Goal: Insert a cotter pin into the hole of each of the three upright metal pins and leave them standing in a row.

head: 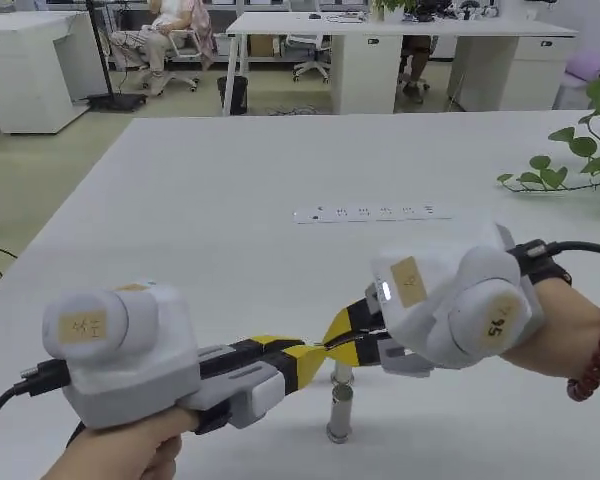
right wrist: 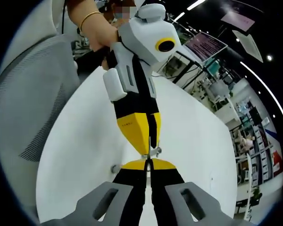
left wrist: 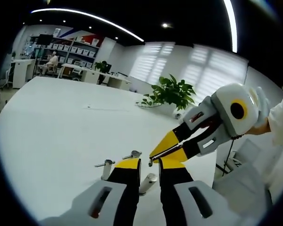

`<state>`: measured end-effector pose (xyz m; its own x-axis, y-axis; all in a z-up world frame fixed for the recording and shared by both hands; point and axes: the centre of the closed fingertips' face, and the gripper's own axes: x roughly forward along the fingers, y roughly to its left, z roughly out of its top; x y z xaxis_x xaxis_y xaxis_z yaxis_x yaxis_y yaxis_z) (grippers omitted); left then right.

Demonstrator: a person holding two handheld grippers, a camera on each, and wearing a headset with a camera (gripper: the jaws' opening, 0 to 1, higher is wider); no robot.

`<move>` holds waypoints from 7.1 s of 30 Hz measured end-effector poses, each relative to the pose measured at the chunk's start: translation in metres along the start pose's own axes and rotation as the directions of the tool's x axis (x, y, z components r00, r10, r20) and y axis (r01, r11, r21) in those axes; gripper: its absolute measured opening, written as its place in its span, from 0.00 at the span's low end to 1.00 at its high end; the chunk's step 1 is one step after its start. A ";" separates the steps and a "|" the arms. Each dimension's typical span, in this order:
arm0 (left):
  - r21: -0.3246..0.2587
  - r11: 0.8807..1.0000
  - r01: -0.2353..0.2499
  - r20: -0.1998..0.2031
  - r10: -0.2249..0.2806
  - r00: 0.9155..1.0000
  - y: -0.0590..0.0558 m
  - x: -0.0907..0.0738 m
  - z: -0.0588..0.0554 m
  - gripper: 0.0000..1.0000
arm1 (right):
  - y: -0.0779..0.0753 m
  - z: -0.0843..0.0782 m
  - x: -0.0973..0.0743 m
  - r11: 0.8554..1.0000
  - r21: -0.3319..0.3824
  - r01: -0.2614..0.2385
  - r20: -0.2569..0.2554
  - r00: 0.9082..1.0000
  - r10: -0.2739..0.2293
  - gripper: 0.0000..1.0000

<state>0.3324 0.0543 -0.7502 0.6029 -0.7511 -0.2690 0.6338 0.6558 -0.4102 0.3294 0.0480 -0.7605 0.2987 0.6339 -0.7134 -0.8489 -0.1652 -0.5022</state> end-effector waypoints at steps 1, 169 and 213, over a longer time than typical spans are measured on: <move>-0.007 1.000 0.002 -0.001 -0.002 1.000 0.000 0.000 0.000 0.12 | 0.001 0.001 0.000 1.000 -0.003 -0.002 -0.001 1.000 0.002 0.03; 0.439 0.898 -0.021 -0.145 0.094 0.985 0.001 0.046 -0.066 0.12 | 0.047 -0.077 -0.008 0.846 0.390 -0.363 0.135 0.932 0.337 0.03; 0.441 0.883 0.164 -0.213 -0.075 0.974 -0.003 0.048 -0.068 0.11 | 0.045 -0.071 0.002 0.874 0.243 -0.421 0.111 0.907 0.407 0.03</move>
<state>0.3266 0.0109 -0.8216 0.4364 -0.7971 -0.4173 0.8720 0.4891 -0.0224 0.3230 -0.0118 -0.8196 -0.1225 0.5913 -0.7971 -0.9734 -0.2281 -0.0196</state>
